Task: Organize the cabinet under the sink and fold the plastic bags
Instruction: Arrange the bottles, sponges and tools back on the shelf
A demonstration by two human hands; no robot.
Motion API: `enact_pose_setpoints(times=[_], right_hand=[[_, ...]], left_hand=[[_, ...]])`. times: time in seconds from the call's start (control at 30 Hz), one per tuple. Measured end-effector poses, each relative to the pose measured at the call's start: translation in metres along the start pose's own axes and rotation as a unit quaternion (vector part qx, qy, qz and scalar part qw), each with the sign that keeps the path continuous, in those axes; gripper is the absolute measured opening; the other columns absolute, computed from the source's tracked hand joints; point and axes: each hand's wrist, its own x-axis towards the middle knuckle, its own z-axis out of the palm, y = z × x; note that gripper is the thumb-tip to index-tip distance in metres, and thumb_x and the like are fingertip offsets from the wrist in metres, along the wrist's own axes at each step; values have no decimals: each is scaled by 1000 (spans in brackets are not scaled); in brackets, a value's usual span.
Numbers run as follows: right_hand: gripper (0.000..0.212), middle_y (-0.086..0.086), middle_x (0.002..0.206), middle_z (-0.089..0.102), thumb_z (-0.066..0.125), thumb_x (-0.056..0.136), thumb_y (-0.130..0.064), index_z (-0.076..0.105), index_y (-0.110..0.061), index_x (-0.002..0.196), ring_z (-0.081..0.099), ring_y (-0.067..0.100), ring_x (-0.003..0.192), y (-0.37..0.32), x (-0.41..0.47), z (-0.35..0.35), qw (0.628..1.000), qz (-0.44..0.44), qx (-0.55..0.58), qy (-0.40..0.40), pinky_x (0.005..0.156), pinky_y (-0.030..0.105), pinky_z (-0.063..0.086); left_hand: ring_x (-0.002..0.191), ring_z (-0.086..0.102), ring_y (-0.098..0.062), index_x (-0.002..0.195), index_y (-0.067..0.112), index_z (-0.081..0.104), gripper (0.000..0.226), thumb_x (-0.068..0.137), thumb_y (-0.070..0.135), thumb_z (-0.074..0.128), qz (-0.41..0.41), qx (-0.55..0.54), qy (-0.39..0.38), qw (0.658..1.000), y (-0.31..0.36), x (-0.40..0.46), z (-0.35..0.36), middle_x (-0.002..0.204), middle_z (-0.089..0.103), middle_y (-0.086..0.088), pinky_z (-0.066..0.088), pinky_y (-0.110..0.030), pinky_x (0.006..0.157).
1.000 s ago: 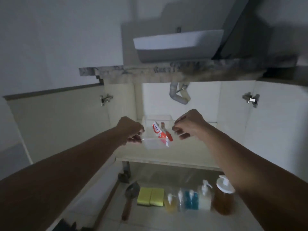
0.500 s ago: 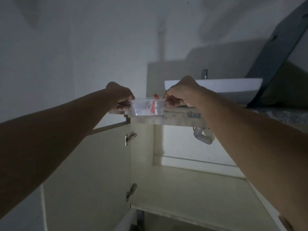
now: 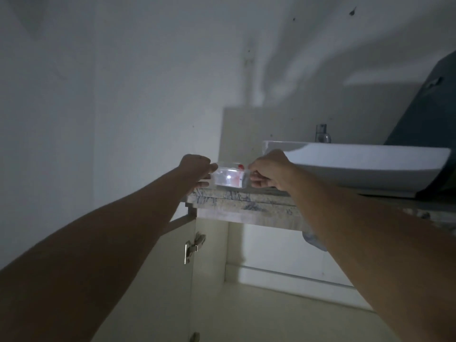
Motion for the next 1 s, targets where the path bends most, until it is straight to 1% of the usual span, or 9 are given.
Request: enact_pose_setpoints(times=[0.1,0.23,0.37,0.53,0.67,0.77,0.83,0.9,1.0], right_hand=[[12,10,69,57,67,89,-3,59,5,93,58,18,62,13,17,6,1000,2,-10,-3,67,36,61],[21,14,79,66,67,90,-9,60,8,101,66,22,62,24,35,13,1000,0,8,9,66,38,62],[27,13,85,72,68,90,-23,60,1,98,74,27,74,34,48,22,997,-18,-45,59,73,43,61],[35,13,90,72,60,93,-35,65,-1,98,73,26,80,44,50,26,992,-41,-68,101,81,41,59],[34,13,103,71,53,97,-25,62,3,114,70,22,81,47,38,18,988,-54,-30,145,80,39,60],[12,12,79,69,55,97,-7,63,1,94,68,17,57,46,23,4,990,-26,24,136,57,31,61],[10,17,72,68,59,93,1,62,2,83,66,20,54,45,6,-11,993,-18,49,109,52,32,59],[6,23,74,68,62,89,5,63,5,83,66,25,56,49,-12,-29,996,-22,27,77,55,37,59],[4,19,73,71,67,85,1,67,3,82,66,22,56,65,-43,-64,997,-28,-49,57,50,32,56]], left_hand=[[89,64,-25,115,0,61,33,84,5,70,17,1,13,1000,-16,18,8,102,63,-14,56,-34,77],[90,65,-27,93,3,67,12,83,7,72,46,13,45,998,-27,33,14,93,64,-12,53,-37,88],[101,61,-24,132,9,56,49,85,15,70,82,89,68,990,-47,44,23,131,59,-12,50,-32,92],[114,59,-25,143,16,41,73,80,29,73,110,219,77,967,-60,53,33,132,59,-7,47,-39,100],[111,56,-32,134,4,37,65,83,24,72,129,238,100,958,-58,42,38,123,60,-15,44,-35,84],[113,47,-31,129,3,41,54,84,19,66,210,243,160,934,-63,20,44,121,53,-17,41,-38,90],[99,50,-27,110,8,53,33,82,20,64,301,240,208,899,-69,2,53,102,57,-10,44,-39,81],[79,57,-25,81,16,54,10,80,20,64,348,232,150,896,-70,-19,65,79,60,-3,43,-31,65],[76,63,-22,67,22,53,16,79,25,63,338,314,-62,885,-69,-45,94,73,61,5,47,-26,66]])
